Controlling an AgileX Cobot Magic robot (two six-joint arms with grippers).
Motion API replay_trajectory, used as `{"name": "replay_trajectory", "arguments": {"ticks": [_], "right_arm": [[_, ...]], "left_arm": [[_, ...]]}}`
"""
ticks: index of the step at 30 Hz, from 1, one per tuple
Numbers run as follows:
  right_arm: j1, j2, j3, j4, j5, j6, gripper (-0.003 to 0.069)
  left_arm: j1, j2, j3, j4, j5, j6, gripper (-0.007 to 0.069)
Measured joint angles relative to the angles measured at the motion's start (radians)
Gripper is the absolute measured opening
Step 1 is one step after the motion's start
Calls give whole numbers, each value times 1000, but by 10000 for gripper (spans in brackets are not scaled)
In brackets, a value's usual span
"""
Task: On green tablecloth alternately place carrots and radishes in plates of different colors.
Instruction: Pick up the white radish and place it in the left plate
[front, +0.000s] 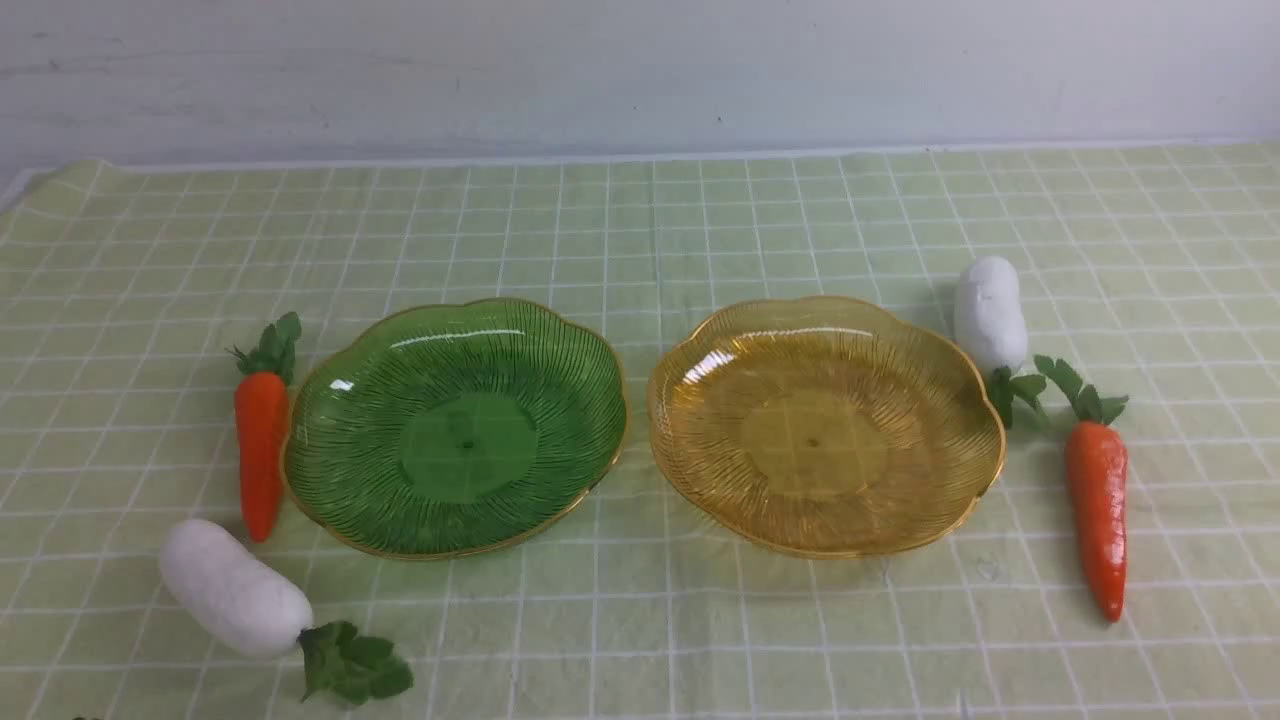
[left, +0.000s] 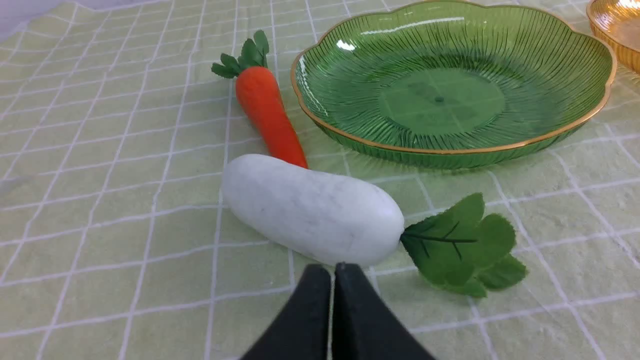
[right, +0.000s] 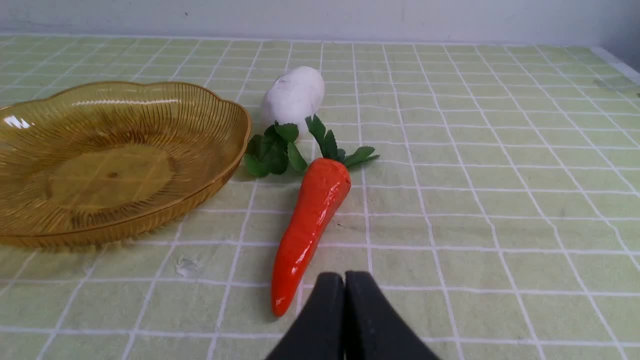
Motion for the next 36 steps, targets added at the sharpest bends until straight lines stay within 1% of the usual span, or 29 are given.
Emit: {"name": "replay_trajectory", "arguments": {"ticks": [14,16,18,19,20,21,22,27,30,31,33,35,36], "right_arm": [[0,0,0,0,0,0,-15],[0,0,0,0,0,0,-15],[0,0,0,0,0,0,-15],[0,0,0,0,0,0,-15],[0,0,0,0,0,0,-15],[0,0,0,0,0,0,-15],[0,0,0,0,0,0,-15],[0,0,0,0,0,0,-15],[0,0,0,-4,0,0,-15],[0,0,0,-6,0,0,-15],[0,0,0,-2,0,1,-15],[0,0,1,28,-13,7,-15],[0,0,3,62,-33,12,-15]], "left_arm": [[0,0,0,0,0,0,-8],[0,0,1,-25,-16,-10,-8],[0,0,1,-120,-80,-53,-8],[0,0,1,-197,-133,-90,-8],[0,0,1,-211,-142,-96,-8],[0,0,1,-308,-197,-136,-8],[0,0,1,-372,-242,-155,-8],[0,0,1,-601,-480,-177,-8],[0,0,-6,-692,-626,-183,-8],[0,0,-15,-703,-633,-183,-8],[0,0,-79,-707,-600,-171,-8],[0,24,-177,-693,-496,-131,-8],[0,62,-253,-672,-394,-103,-8]]}}
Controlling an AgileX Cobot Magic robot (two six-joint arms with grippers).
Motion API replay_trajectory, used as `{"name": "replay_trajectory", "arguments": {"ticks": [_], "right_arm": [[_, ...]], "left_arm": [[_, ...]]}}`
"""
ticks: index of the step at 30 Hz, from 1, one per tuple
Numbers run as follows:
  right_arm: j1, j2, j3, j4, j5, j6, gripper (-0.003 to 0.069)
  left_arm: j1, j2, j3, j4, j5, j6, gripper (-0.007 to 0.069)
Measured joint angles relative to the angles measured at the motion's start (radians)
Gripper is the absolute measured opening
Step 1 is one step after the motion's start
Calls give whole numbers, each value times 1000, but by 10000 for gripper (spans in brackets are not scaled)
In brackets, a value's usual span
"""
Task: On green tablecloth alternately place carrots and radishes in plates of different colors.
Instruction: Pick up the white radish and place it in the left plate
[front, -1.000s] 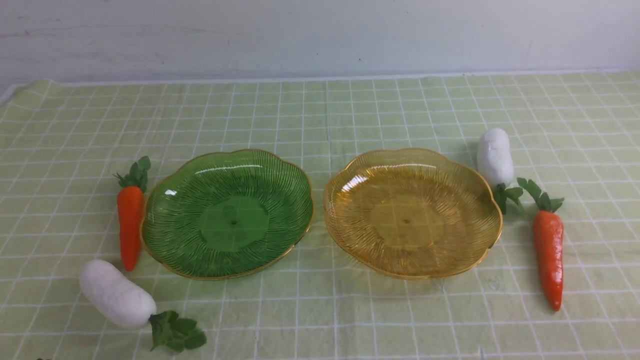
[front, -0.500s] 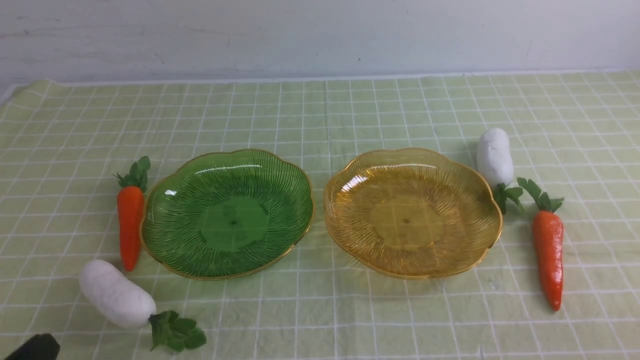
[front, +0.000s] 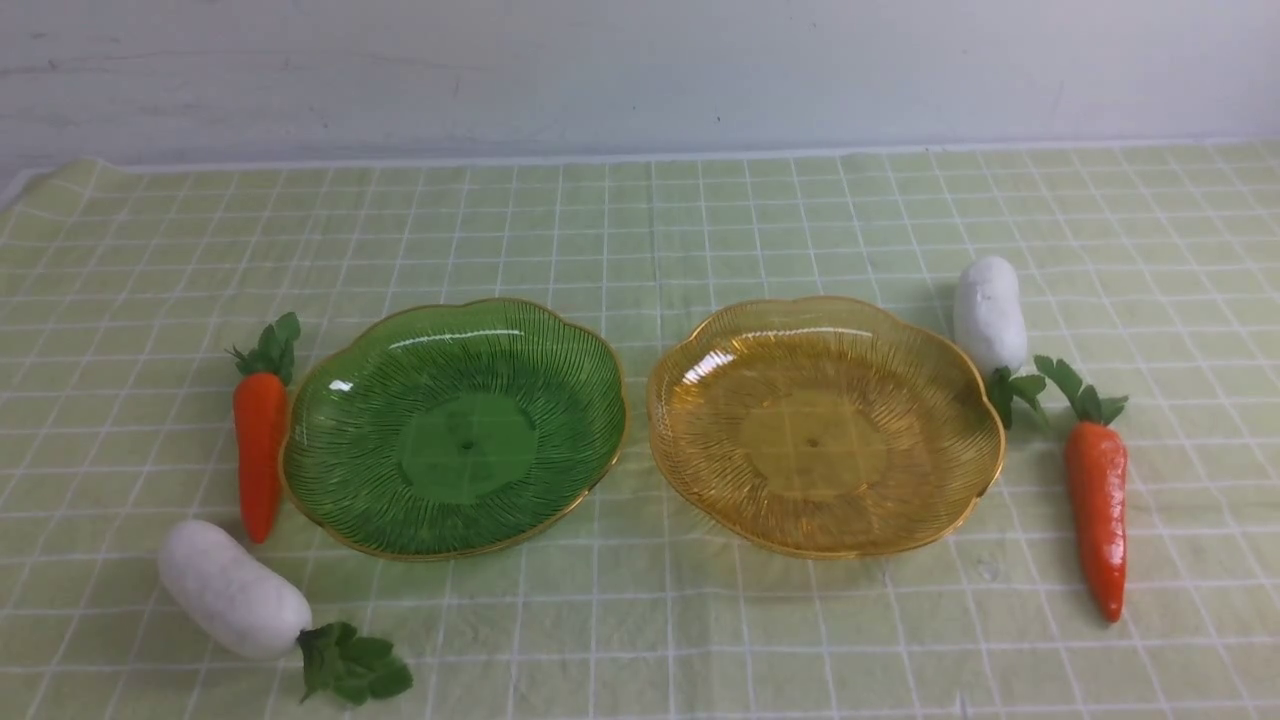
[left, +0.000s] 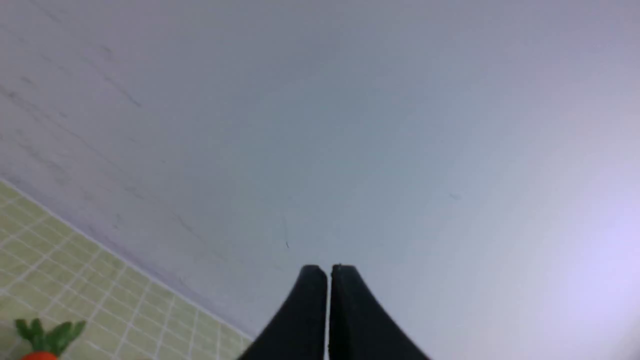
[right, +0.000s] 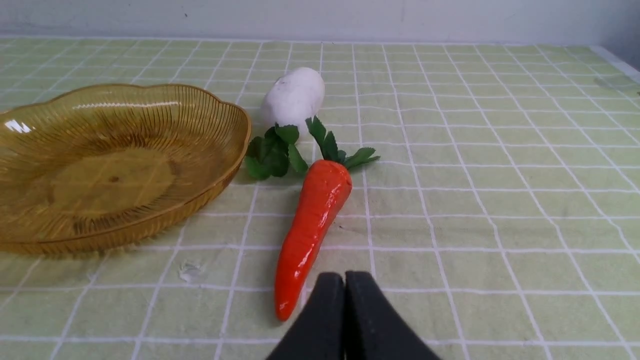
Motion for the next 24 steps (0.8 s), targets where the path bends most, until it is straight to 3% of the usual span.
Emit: {"name": "replay_trajectory", "arguments": {"ticks": [3,4,5,9,15,19,24], "right_arm": [[0,0,5,167,-117,26,-15],[0,0,5,179,-125,28,-15],[0,0,5,292,-197,40,-15],[0,0,5,491,-256,49,-15],[0,0,5,615,-288,46,-15],[0,0,-1,641,-272,44,-15],[0,58,-180,618,18,13,-15]], "left_arm": [[0,162,-184,80,326,67,-8],[0,189,-206,86,346,71,-8],[0,308,-287,133,518,75,-8],[0,581,-409,243,742,53,-8],[13,942,-522,414,798,-66,-5],[90,1105,-596,446,827,-95,-3],[218,1301,-654,420,850,-86,-3]]}}
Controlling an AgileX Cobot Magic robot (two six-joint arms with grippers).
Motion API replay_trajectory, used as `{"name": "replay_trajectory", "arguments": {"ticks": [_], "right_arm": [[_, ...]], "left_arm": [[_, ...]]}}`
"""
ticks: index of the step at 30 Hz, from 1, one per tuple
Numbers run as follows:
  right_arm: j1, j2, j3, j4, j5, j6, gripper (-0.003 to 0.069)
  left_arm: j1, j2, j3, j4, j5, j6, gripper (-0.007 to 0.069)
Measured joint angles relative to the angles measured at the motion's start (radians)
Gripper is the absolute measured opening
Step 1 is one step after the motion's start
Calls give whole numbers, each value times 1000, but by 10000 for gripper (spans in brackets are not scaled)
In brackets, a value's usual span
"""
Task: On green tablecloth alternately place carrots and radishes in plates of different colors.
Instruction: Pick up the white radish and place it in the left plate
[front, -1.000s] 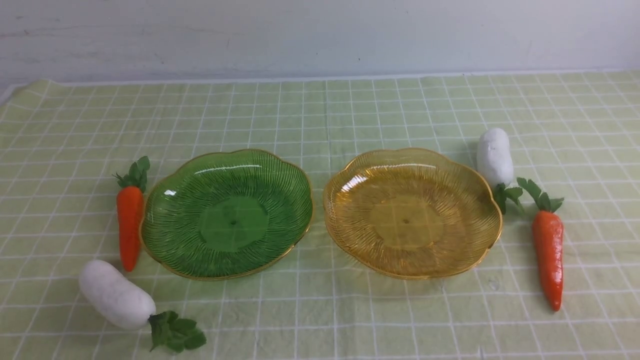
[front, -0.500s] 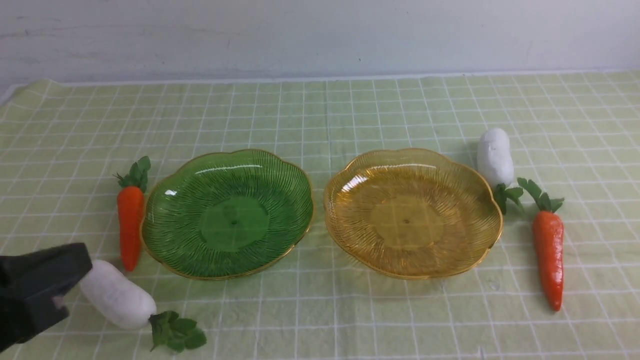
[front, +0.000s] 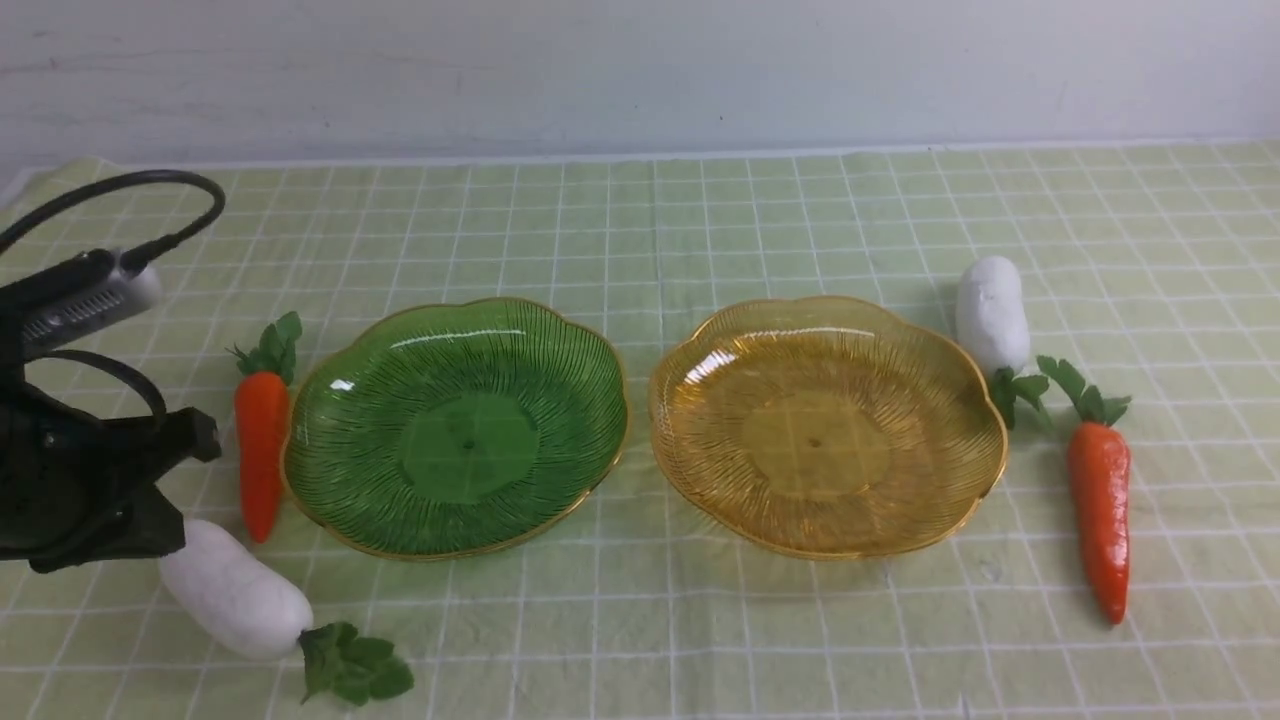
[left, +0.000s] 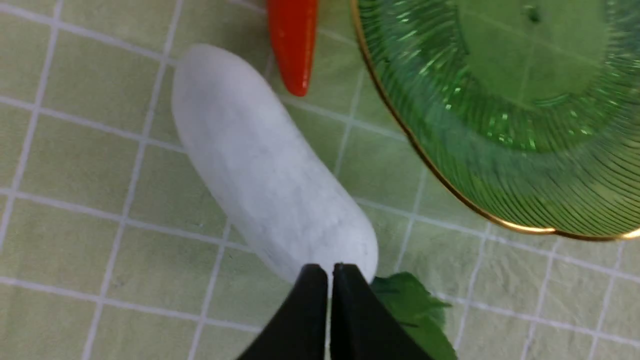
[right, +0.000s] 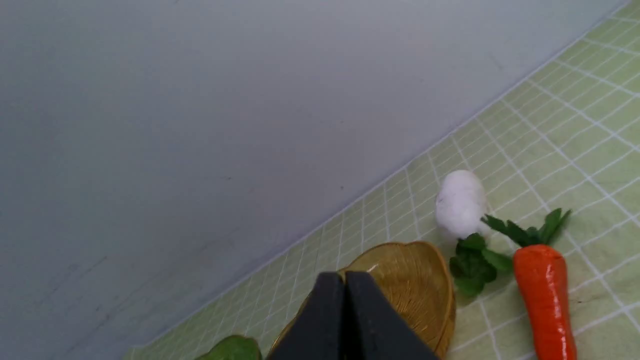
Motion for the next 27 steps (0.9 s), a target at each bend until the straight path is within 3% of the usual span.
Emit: {"name": "replay_trajectory", "arguments": {"ticks": [6,10,15,17,21,25,27], "right_arm": [[0,274,-232,-112,269,-80,-15],[0,442,-346,-145,392,-185,-15],[0,672,-507,-166,536,-213,-15],[0,740,-570,-194,561,-213,-15],[0,840,-661,-247,583,-213,-15],[0,923,-749,-304,592,-198,-15],[0,975,-805,-339,601,-160,-15]], "left_arm": [[13,113,-3,-15,-48,8,57],[13,175,-4,-17,-95,7,227],[13,231,-5,-46,-146,3,517],[13,254,-8,-63,-162,1,572],[13,305,-11,-73,-151,0,576],[13,339,-11,-75,-111,0,434],[13,340,-16,-73,-94,0,423]]}}
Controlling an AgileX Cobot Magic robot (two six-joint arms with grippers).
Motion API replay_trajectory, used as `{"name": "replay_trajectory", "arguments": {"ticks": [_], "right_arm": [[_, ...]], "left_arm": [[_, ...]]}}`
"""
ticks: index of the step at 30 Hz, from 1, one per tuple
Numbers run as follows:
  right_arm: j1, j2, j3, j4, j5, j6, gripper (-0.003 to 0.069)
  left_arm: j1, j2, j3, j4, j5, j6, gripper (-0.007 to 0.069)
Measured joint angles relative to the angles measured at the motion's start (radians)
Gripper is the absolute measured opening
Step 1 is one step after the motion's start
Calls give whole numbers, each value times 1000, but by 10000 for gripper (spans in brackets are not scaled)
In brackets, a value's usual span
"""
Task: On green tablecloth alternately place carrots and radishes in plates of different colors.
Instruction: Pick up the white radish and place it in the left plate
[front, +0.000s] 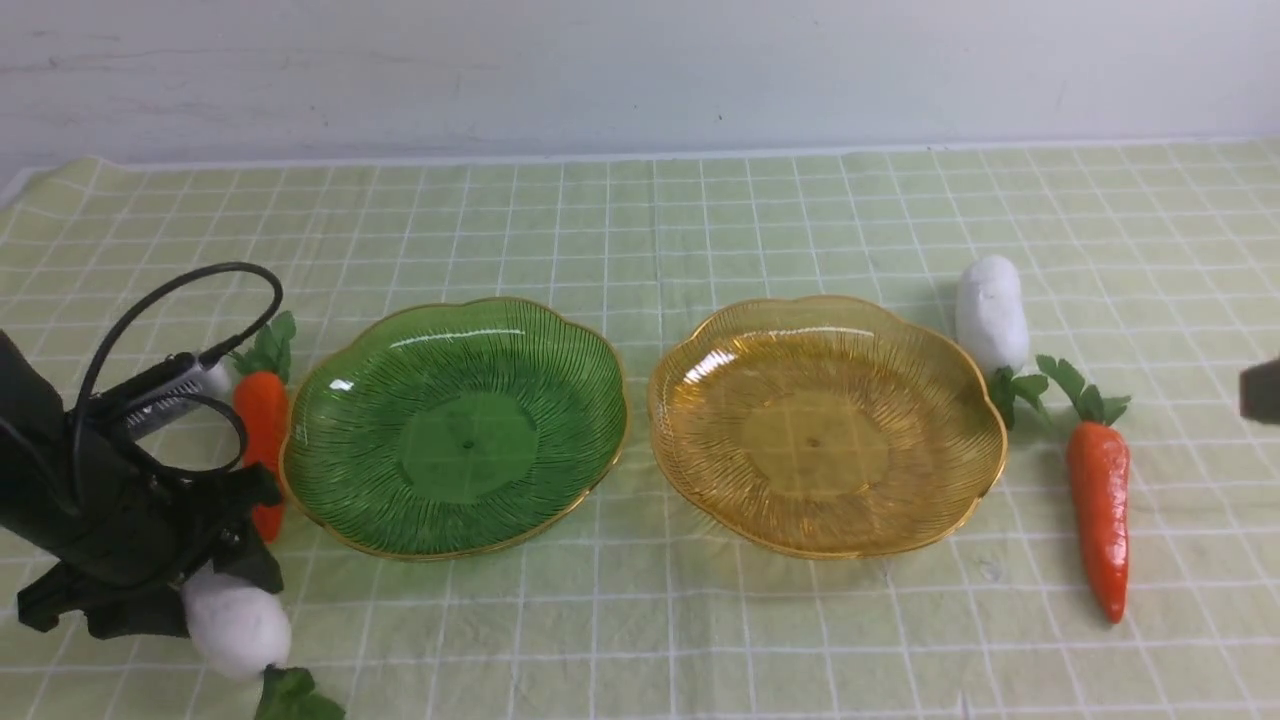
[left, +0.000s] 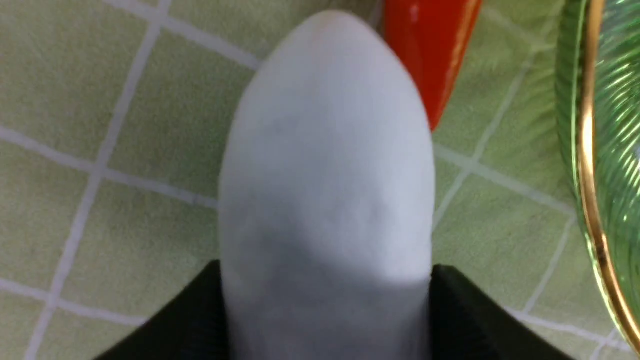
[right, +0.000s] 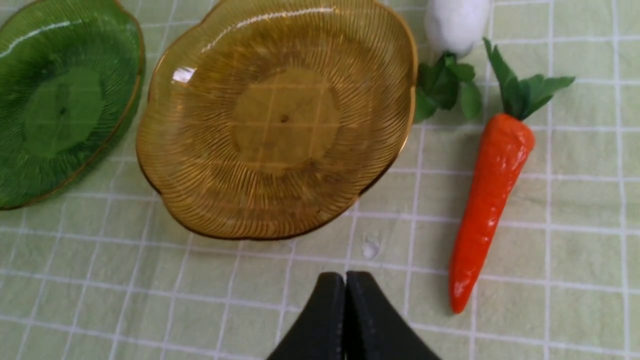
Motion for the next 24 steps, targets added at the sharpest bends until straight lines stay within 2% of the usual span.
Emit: {"name": "replay_trajectory", "arguments": {"ticks": [7,9,11,14,17,19,21,24], "right_arm": [[0,259,-187,-285,-41,164,-14],[0,312,-221,-325,-68,202,-12],[0,410,-281,-336,-98,230,-6],[0,555,-373,-279,-115,212,24],[0,683,-469,-202,-122,148,95],[0,779,-536,-144,-126,104,190],[0,838,-572,-117,-130,89,248],[0,955,-656,-91,-140,76,397]], "left_arm": [[-4,-138,-35,26,150,13,424],[-15,-189,-64,27,162,30,424],[-52,-239,-116,24,172,90,424],[-144,-245,-213,0,196,187,424],[-212,-208,-287,-15,202,220,424],[-250,-152,-343,-21,198,229,424],[-268,-104,-379,-22,191,234,424],[-279,-5,-438,-19,174,248,424]]}}
